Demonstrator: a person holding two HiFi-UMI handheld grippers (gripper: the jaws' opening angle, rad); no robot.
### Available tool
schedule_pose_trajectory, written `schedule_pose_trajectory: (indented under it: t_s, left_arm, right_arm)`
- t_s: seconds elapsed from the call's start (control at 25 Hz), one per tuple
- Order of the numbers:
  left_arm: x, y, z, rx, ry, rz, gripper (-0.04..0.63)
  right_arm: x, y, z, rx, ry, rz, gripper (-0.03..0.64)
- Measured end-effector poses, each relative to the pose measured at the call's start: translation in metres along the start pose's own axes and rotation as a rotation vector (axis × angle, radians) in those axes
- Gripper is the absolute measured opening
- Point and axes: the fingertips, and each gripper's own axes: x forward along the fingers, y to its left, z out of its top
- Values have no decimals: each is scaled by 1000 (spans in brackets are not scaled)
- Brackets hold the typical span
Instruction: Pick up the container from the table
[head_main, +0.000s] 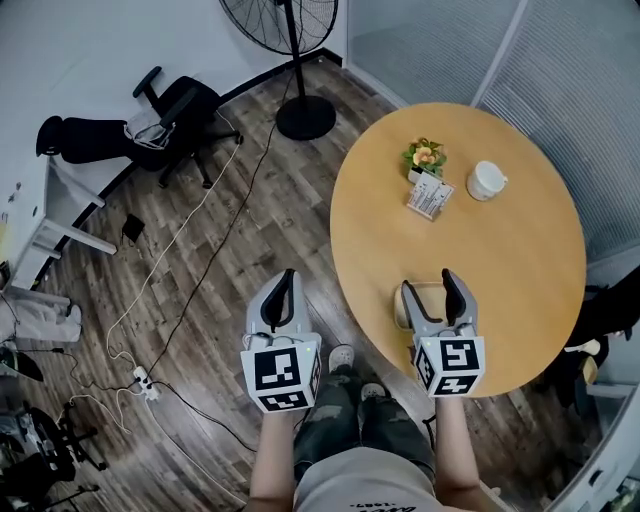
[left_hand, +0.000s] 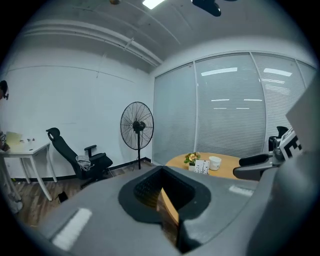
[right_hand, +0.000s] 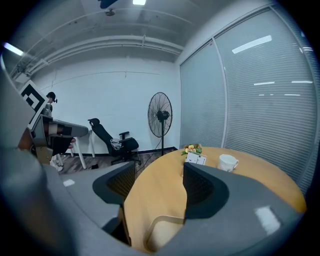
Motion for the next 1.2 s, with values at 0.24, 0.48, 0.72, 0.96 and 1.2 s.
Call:
schedule_pose_trajectory:
  t_s: [0.24,0.48,0.72,0.96,1.2]
  left_arm:
    - [17,9,-14,0,39,-42,0]
    - [26,11,-30,8,80,-80,0]
    - [33,5,-57,3,138,-97,0]
    - [31,-3,-80,-11,192,-94,0]
    - [30,-10,-103,-26,238,-99,0]
  right_arm:
    - [12,6,-24,9,70,-29,310]
    - [22,10,-52,41,140,-46,310]
    - [30,14,-80,68,196,-38,304]
    - [34,20,-105,88,252,-7,298]
    - [36,22,-131,86,318,-4,278]
